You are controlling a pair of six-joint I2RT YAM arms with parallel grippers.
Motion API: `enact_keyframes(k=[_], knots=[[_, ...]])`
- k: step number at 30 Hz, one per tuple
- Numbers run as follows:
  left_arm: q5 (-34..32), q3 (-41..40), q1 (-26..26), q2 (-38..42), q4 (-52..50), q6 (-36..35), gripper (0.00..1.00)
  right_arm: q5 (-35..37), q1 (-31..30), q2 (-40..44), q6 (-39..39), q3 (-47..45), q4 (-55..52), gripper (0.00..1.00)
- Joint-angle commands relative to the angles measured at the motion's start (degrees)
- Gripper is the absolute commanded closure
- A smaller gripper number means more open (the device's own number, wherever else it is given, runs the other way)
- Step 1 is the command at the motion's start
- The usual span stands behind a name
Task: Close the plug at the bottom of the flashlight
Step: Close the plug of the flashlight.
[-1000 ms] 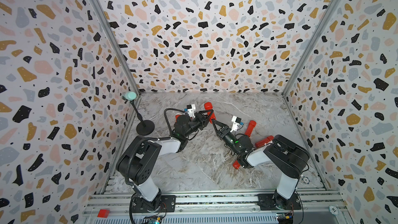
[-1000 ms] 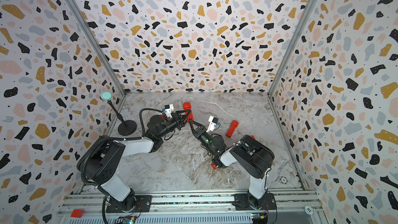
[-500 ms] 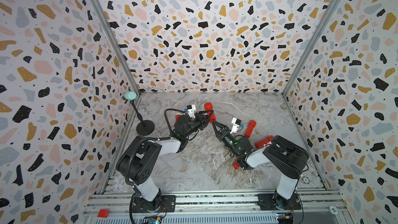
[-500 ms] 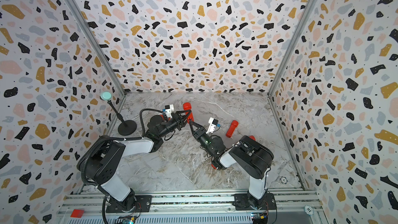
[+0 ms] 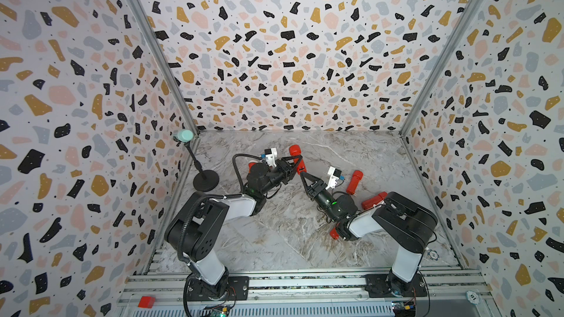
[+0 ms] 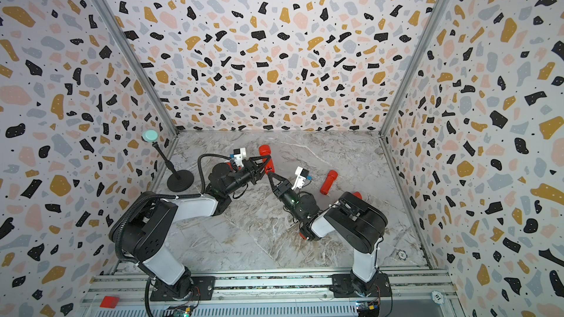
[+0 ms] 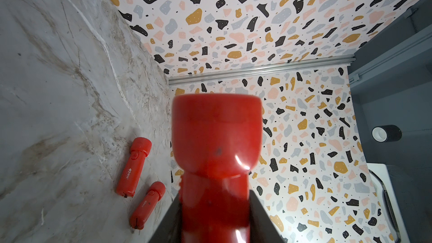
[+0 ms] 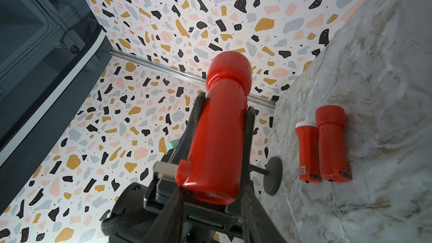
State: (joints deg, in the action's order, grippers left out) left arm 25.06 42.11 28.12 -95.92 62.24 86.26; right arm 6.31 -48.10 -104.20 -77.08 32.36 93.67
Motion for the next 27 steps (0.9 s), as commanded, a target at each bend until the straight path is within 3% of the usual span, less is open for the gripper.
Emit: enact_keyframes(k=[1,18,27], knots=[[1.4,-0.4,-0.2,0.2,5.8,0.3,1.00,1.3,0.6,0.0,0.2,0.1,12.8,0.59],[1.8,-0.3,-0.1,-0.1,7.0,0.9,1.00,0.0,1.8,-1.5,-2.1,1.1,12.4,0.57],[1.8,-0.4,0.0,-0.1,7.3,1.2,1.00,-0.4,1.4,-1.6,-1.2,2.3,12.1,0.62]])
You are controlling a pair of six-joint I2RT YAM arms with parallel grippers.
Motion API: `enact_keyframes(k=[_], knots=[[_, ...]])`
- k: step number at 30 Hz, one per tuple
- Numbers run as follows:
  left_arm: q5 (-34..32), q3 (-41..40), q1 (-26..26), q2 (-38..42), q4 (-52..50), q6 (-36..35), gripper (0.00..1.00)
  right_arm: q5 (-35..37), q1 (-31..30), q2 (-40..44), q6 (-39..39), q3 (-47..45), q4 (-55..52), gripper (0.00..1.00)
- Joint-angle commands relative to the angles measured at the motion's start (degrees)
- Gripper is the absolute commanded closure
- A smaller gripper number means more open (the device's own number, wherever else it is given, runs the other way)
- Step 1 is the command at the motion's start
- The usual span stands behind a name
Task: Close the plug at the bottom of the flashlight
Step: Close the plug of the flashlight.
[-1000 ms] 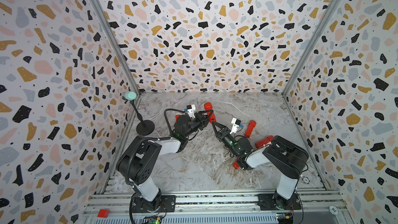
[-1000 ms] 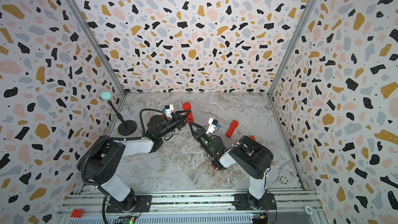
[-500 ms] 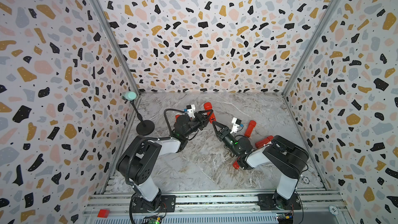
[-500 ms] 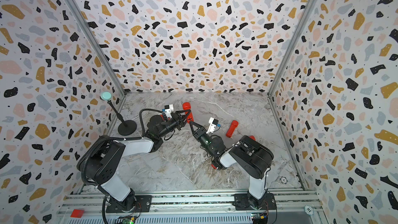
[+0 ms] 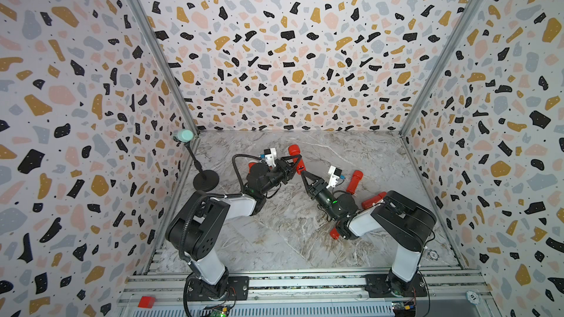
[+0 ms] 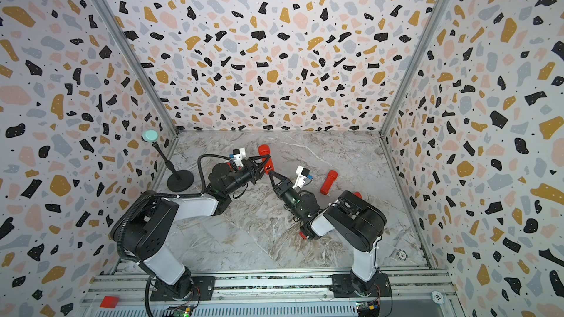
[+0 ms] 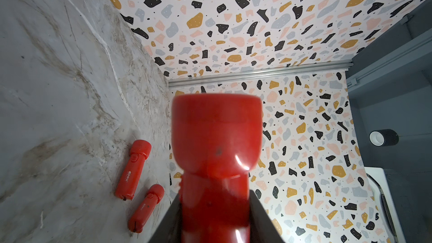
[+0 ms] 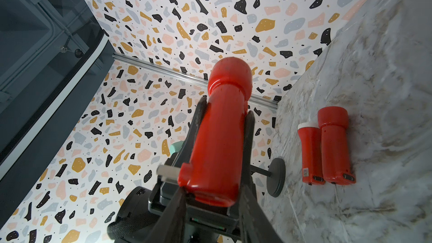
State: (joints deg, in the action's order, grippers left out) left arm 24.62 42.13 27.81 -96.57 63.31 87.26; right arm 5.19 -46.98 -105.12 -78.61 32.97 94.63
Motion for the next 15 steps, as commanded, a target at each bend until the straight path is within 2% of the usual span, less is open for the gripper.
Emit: enact_keyframes(k=[1,15], knots=[[2.3,-0.4,0.2,0.5,6.2,0.2,1.00,0.7,0.2,-0.7,0.4,1.8,11.2,0.63],[2.8,-0.2,0.8,0.5,7.3,0.5,1.00,1.0,0.5,-1.0,0.3,2.5,10.7,0.66]])
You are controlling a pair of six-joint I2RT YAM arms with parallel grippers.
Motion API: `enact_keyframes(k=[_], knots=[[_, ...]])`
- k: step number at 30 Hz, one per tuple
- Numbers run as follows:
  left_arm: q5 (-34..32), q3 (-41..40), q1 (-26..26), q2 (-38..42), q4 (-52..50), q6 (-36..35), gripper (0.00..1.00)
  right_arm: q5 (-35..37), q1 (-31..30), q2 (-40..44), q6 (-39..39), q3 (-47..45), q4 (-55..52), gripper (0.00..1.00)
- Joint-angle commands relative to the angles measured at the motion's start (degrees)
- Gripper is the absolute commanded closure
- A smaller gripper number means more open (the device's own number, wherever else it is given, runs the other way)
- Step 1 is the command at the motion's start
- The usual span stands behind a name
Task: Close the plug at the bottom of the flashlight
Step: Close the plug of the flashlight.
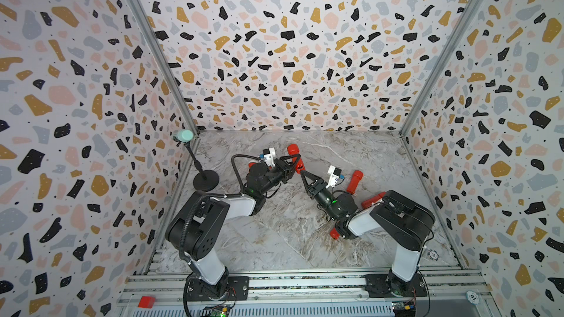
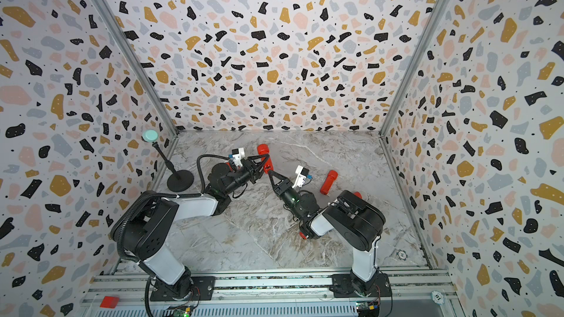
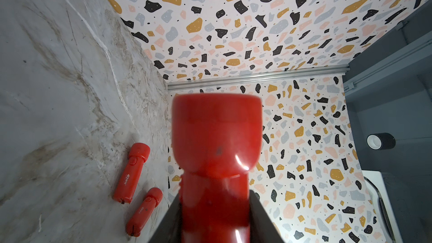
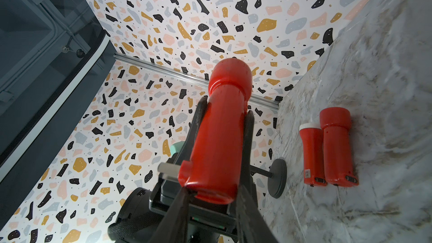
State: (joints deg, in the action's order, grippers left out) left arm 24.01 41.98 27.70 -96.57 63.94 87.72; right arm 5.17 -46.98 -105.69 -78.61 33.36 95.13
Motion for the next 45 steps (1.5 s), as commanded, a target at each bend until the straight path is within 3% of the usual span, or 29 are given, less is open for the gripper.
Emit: enact_keyframes(k=[1,13,29,38,45], knots=[[3.4,0.0,0.9,0.5,6.7,0.1,1.00,1.0,0.5,-0.4,0.3,2.2,10.0,0.66],[3.7,0.0,1.6,0.2,7.2,0.2,1.00,0.6,0.5,-0.1,0.4,3.0,8.9,0.63],[4.2,0.3,2.7,0.0,9.2,0.3,1.00,0.8,0.6,-0.5,0.5,4.9,7.0,0.68],[4.5,0.5,3.5,-0.2,9.8,0.5,1.00,0.9,0.5,-0.5,0.5,5.3,6.7,0.63],[4.7,0.5,3.7,0.1,10.1,0.5,1.00,1.2,0.6,-0.5,0.7,5.3,6.7,0.66]])
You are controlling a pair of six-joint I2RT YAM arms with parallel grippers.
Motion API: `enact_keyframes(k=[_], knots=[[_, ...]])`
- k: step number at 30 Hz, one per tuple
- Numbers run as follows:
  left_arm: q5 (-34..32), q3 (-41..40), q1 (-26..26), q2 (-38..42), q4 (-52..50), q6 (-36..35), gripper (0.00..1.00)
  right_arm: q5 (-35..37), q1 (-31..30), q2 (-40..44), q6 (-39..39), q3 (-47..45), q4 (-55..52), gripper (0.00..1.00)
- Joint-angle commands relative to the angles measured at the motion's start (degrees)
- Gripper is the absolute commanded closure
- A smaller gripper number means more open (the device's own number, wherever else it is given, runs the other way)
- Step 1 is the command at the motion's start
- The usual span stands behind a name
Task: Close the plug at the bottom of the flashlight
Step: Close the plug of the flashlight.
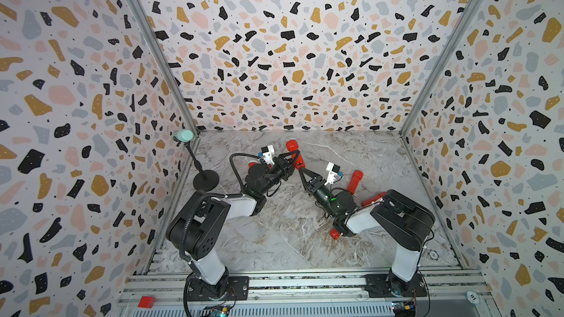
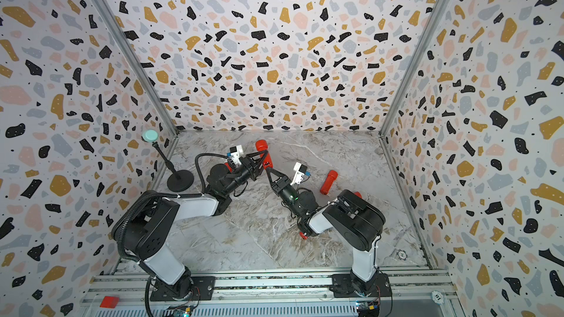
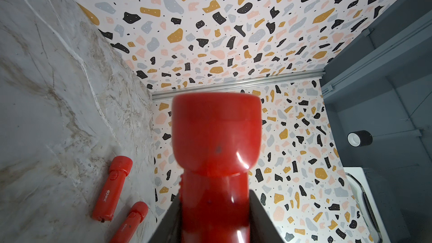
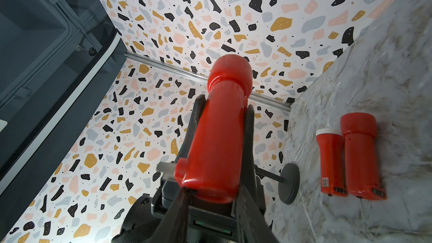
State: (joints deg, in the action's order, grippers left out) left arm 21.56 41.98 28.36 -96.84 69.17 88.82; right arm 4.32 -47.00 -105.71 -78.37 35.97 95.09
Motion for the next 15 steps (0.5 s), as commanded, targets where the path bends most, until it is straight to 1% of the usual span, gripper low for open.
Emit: enact_keyframes(k=[1,15], knots=[[7.3,0.5,3.1,0.3,5.0,-0.6,1.00,2.1,0.7,-0.5,0.5,2.7,6.6,0.67],[7.8,0.8,3.4,0.4,5.9,-0.1,1.00,2.7,1.7,-0.4,0.6,2.7,5.3,0.72]])
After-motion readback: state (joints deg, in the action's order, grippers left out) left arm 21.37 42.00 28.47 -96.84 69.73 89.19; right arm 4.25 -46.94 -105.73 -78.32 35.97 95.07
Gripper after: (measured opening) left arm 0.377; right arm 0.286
